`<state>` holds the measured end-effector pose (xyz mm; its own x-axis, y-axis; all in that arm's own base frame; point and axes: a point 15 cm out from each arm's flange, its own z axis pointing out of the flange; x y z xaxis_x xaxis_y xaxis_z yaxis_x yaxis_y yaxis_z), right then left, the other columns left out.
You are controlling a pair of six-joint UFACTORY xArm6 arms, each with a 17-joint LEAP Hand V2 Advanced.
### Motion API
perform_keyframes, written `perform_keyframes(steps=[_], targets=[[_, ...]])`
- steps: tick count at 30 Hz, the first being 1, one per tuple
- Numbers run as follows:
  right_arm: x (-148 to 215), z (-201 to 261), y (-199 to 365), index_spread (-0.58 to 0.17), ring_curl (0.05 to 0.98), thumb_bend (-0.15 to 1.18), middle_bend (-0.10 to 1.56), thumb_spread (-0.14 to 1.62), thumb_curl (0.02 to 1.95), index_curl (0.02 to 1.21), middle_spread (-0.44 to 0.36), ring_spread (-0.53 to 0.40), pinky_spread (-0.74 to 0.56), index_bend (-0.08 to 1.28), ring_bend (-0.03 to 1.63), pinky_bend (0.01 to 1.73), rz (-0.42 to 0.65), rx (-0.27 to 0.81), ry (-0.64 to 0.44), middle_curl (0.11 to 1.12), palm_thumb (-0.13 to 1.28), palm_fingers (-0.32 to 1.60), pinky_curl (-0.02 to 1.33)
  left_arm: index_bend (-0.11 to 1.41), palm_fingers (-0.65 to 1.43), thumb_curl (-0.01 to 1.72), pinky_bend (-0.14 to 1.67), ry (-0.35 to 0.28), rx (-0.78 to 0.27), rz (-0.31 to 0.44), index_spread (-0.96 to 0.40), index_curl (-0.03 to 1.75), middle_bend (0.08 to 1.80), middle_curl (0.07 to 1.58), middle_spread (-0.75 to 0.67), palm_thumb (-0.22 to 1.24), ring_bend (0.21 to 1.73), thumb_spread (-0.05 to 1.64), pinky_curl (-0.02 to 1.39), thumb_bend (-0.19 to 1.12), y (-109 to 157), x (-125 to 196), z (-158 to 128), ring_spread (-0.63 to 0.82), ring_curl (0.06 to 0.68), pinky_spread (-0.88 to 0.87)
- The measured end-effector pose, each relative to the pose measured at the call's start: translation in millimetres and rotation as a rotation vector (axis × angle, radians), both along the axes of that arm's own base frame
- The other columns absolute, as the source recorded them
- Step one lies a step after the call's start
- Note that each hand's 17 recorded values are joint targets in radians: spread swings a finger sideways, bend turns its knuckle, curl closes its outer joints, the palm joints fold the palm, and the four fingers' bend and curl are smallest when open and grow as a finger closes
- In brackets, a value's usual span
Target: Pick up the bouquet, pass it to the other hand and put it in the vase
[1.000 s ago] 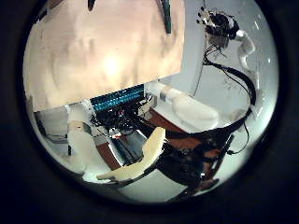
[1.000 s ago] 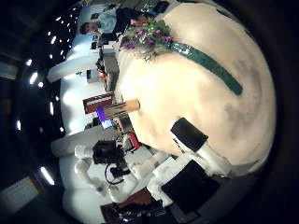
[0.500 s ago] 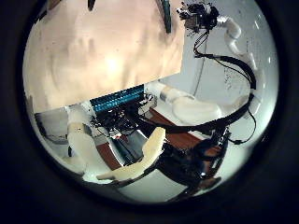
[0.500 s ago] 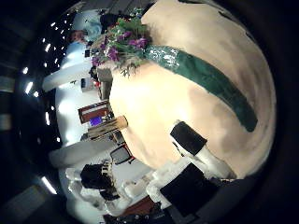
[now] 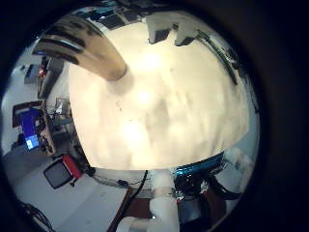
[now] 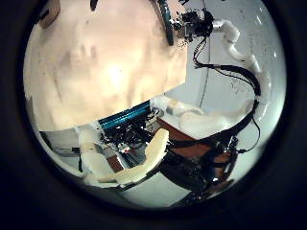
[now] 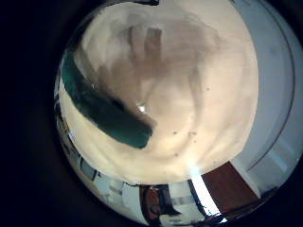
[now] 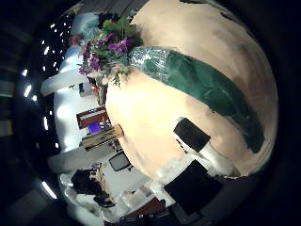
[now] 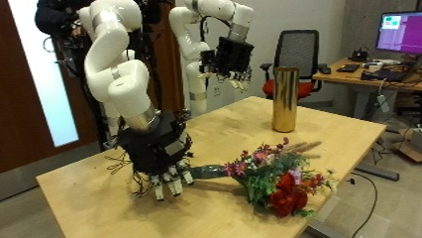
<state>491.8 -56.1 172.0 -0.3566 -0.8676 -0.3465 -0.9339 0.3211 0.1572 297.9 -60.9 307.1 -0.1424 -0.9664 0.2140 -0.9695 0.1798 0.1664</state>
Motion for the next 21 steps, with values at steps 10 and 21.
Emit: perform_keyframes(steps=[10,21], targets=[[0,-21,17,-0.064,0.229,-0.02,0.36,1.09,0.42,0.25,0.222,0.184,0.27,0.15,0.60,0.41,0.018,0.006,0.036,0.35,0.69,0.18,0.28,0.16,0.11,0.31,0.25,-0.082,-0.070,0.005,0.25,0.32,0.21,0.30,0.44,0.27,0.44,0.87,0.31,-0.03,-16,30,1,0.56,0.209,0.57],[5,-42,31,-0.050,0.224,-0.02,0.38,1.06,0.44,0.27,0.219,0.157,0.25,0.16,0.62,0.40,0.025,-0.002,0.057,0.35,0.72,0.24,0.28,0.17,0.11,0.31,0.26,-0.069,-0.077,0.000,0.25,0.30,0.20,0.31,0.45,0.28,0.45,0.88,0.32,-0.03,-17,40,-2,0.56,0.207,0.57]])
